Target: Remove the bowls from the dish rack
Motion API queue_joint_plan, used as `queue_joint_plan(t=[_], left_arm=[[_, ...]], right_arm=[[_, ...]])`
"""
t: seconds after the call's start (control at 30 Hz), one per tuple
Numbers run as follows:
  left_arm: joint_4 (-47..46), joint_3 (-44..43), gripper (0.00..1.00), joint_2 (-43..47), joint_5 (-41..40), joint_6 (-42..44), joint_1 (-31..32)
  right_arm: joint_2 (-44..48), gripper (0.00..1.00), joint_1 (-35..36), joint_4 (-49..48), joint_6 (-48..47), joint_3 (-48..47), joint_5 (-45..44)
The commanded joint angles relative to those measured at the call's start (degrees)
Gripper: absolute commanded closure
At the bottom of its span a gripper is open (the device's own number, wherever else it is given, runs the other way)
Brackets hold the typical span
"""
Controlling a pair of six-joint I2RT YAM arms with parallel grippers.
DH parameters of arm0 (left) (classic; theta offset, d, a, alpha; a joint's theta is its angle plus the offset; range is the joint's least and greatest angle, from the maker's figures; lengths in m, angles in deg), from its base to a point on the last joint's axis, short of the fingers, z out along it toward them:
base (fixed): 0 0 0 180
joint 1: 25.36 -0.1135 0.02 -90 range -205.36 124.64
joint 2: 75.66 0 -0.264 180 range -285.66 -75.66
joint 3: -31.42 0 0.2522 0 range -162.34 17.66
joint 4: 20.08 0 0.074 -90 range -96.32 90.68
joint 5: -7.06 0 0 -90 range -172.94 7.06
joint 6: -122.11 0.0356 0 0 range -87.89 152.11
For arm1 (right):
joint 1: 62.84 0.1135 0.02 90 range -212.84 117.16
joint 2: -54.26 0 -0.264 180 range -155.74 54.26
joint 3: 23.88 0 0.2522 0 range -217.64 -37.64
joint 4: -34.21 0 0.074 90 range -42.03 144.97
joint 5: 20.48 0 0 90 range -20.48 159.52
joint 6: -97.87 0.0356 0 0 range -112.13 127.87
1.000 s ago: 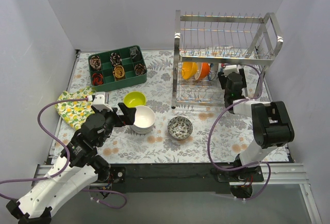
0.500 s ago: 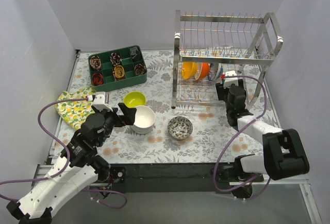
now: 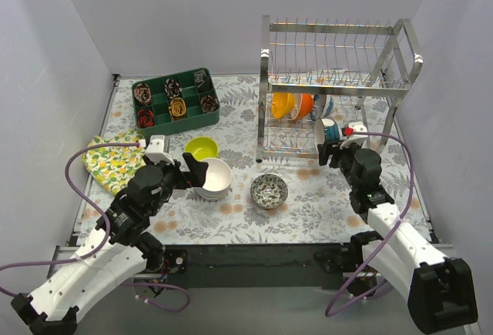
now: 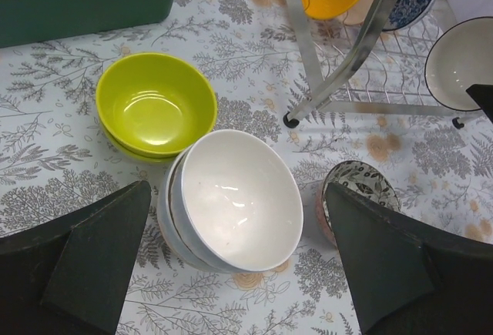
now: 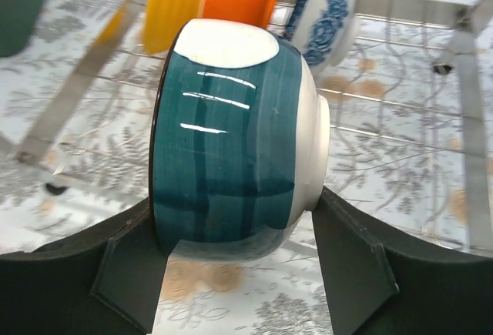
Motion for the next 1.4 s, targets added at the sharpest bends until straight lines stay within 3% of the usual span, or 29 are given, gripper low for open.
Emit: queue_joint_plan(t=[0.0, 0.33, 0.5, 0.87, 1.07, 1.3, 1.37], left_arm=[[-1.3, 0.5, 0.02, -2.7, 2.6, 0.9, -0.4], [-5.3, -0.9, 0.02, -13.5, 13.3, -4.3, -0.3], [-11.8, -0.2, 0.02, -20.4, 17.5, -9.2, 0.8], [-17.7, -9.4, 0.04, -37.1, 10.2, -12.5, 13.8], [-20.0, -12.5, 0.09, -42.7, 5.7, -13.5, 17.4], [-22.3, -13.2, 0.26, -46.7, 3.5, -15.2, 20.1], [-23.1, -13.2, 0.44, -46.8, 3.2, -15.5, 20.7]], right_arm=[[6.7, 0.85, 0.2, -2.3, 12.0, 1.2, 8.8], [11.4, 0.86, 0.2, -2.2, 32.4, 5.3, 28.2], [12.2, 0.86, 0.2, -5.6, 38.9, 7.9, 38.1], [12.3, 0.86, 0.4, -20.2, 51.2, 14.4, 47.1], [12.6, 0.86, 0.6, -25.5, 56.2, 16.6, 48.2], [13.1, 0.86, 0.7, -27.1, 57.2, 18.0, 48.7], [12.9, 0.85, 0.8, -27.3, 57.2, 18.4, 48.6]])
